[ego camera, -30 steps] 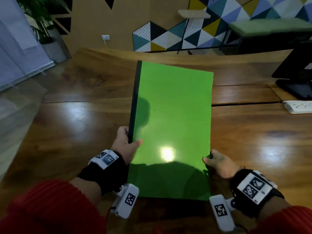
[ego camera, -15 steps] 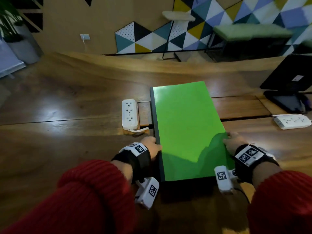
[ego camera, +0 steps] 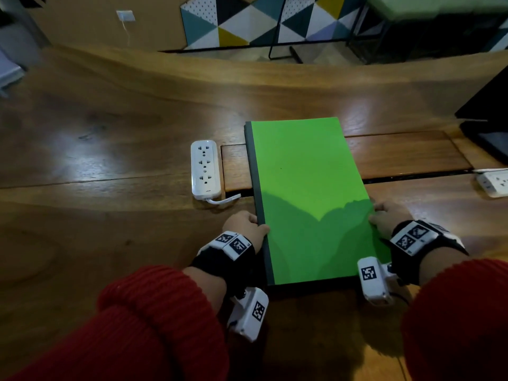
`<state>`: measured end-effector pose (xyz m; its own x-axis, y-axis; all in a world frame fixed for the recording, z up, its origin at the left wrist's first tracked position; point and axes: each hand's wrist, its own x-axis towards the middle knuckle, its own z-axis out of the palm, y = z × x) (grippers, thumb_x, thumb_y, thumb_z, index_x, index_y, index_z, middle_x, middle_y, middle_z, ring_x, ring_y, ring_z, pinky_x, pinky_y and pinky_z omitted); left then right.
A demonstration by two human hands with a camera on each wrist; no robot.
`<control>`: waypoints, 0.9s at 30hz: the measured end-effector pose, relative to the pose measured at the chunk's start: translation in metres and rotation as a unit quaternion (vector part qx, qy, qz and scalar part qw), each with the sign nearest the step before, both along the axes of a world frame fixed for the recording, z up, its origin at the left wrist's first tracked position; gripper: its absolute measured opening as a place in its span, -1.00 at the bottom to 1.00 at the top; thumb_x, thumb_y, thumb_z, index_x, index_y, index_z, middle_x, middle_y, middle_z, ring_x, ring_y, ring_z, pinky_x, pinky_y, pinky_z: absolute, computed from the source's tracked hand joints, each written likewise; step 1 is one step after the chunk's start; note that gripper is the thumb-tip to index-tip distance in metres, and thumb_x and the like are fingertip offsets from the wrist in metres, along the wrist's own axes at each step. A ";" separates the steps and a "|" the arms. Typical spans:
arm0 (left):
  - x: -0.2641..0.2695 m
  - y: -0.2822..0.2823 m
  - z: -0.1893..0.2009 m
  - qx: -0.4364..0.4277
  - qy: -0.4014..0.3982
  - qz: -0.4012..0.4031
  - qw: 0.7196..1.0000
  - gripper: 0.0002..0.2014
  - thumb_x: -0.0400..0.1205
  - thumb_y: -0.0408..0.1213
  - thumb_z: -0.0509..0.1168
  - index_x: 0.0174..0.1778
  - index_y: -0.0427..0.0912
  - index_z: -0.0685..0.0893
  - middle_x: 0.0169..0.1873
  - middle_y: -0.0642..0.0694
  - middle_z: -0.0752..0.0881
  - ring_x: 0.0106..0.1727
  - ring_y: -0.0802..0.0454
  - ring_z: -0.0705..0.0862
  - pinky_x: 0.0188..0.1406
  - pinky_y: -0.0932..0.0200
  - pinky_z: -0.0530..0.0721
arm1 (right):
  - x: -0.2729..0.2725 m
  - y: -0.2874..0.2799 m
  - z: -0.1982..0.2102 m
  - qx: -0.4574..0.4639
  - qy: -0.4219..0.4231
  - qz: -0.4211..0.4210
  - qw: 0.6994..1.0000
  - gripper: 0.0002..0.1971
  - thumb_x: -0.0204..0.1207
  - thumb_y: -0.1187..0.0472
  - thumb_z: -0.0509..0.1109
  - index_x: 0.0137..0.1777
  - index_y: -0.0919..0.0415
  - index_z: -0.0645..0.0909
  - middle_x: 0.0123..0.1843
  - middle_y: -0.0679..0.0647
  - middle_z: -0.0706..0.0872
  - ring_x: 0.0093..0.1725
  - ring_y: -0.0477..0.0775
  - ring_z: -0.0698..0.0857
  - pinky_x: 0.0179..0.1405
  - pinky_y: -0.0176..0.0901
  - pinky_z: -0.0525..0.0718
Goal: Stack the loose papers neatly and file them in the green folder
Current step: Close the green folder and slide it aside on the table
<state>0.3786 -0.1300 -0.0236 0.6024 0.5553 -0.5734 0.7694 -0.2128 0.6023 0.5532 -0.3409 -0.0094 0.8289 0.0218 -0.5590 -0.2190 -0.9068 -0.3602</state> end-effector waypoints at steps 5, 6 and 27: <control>-0.006 0.011 0.010 0.031 0.031 -0.026 0.999 -0.71 0.49 -0.12 0.42 0.04 -0.21 0.70 0.00 -0.12 0.73 0.11 -0.11 0.71 0.15 0.07 0.68 | -0.010 -0.002 -0.001 0.030 0.000 -0.058 0.998 -0.71 0.51 0.34 0.38 0.23 0.20 0.67 -0.06 0.14 0.69 -0.44 -0.01 0.59 -0.91 -0.45 0.41; -0.007 0.014 0.011 0.037 0.040 -0.041 0.998 -0.70 0.47 -0.10 0.43 0.01 -0.23 0.71 0.00 -0.13 0.76 0.09 -0.10 0.73 0.14 0.05 0.70 | -0.012 -0.001 0.001 0.035 0.002 -0.069 0.997 -0.73 0.50 0.32 0.40 0.20 0.17 0.69 -0.08 0.11 0.72 -0.44 0.01 0.61 -0.86 -0.39 0.47; -0.010 0.012 0.000 0.166 0.093 -0.143 0.971 -0.65 0.42 0.00 0.40 -0.09 -0.23 0.71 -0.12 -0.13 0.72 -0.22 -0.07 0.61 -0.28 0.16 0.52 | -0.009 0.009 -0.006 -0.130 -0.033 0.100 0.986 -0.71 0.57 0.28 0.27 0.24 0.06 0.65 0.04 0.15 0.73 -0.30 0.04 0.67 -0.47 -0.17 0.64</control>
<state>0.3681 -0.1181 -0.0234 0.6630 0.5532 -0.5044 0.7386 -0.5935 0.3198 0.5444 -0.3323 -0.0158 0.8573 0.0523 -0.5121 -0.0096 -0.9930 -0.1175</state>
